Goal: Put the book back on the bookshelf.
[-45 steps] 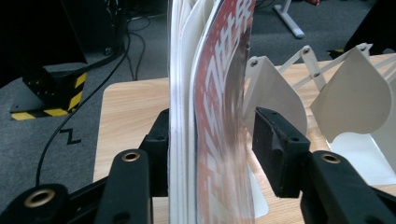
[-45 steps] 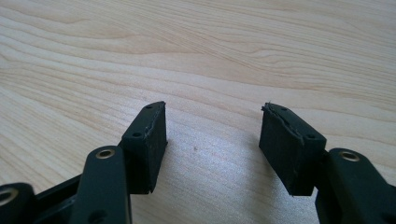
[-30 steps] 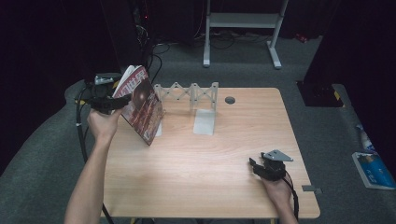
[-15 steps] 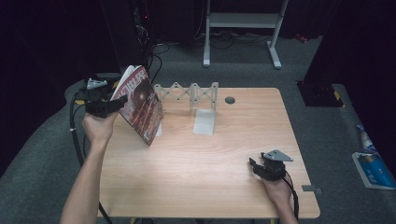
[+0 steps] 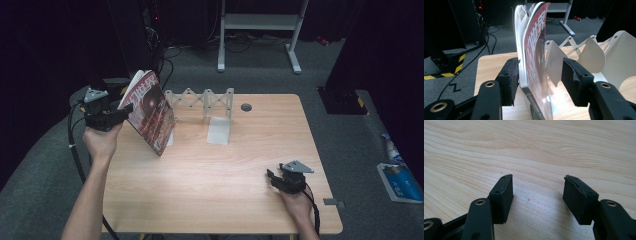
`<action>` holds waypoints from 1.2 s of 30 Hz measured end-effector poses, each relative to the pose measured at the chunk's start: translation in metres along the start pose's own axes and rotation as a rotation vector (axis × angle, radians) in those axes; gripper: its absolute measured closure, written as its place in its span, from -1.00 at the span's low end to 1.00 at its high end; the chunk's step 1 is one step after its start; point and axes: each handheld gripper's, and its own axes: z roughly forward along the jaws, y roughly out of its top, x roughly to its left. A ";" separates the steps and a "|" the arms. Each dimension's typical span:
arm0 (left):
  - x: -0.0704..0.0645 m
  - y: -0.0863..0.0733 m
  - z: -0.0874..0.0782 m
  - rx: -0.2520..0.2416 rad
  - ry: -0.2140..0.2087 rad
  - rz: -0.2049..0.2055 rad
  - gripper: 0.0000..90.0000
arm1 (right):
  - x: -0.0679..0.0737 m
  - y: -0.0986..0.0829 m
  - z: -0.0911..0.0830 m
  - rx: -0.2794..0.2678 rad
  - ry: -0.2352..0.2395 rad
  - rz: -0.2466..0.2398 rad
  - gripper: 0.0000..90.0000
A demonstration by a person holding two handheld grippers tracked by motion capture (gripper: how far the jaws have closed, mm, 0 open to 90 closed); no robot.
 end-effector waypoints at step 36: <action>-0.019 -0.025 -0.016 -0.071 -0.080 0.001 0.08 | 0.000 0.000 0.000 0.000 0.000 0.001 -0.09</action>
